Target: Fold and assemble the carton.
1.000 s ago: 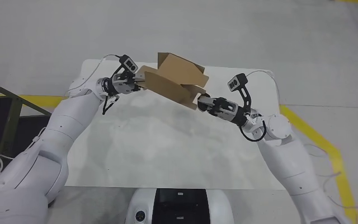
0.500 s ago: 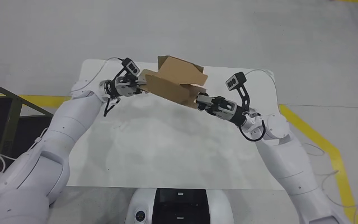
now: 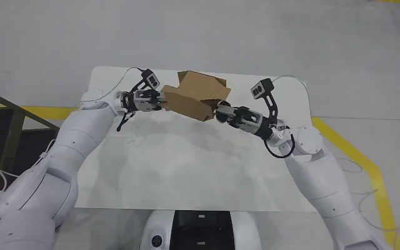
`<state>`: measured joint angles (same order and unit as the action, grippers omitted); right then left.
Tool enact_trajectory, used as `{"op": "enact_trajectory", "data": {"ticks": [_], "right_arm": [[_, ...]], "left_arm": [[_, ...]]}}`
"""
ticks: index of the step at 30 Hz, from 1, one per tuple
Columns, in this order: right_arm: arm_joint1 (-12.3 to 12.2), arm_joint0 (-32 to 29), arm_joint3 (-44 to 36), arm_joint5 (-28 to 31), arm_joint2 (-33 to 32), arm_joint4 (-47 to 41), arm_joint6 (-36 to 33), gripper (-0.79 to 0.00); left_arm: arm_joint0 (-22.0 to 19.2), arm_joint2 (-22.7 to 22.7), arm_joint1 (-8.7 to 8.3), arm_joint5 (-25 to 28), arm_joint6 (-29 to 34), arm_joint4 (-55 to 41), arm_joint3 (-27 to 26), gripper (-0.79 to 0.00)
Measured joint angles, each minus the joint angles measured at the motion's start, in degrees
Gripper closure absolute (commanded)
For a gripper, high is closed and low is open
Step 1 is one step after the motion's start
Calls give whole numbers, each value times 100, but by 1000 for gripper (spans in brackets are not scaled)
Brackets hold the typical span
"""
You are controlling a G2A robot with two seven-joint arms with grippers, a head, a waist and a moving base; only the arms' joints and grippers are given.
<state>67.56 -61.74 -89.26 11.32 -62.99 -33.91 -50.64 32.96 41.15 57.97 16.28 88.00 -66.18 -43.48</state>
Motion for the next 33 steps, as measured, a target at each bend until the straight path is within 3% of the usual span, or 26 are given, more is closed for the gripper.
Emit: {"op": "enact_trajectory", "data": {"ticks": [33], "right_arm": [[51,46,23,-49,-90,59,-22,0]], "left_arm": [[66,66,0,0,0,-18,-154,0]]}}
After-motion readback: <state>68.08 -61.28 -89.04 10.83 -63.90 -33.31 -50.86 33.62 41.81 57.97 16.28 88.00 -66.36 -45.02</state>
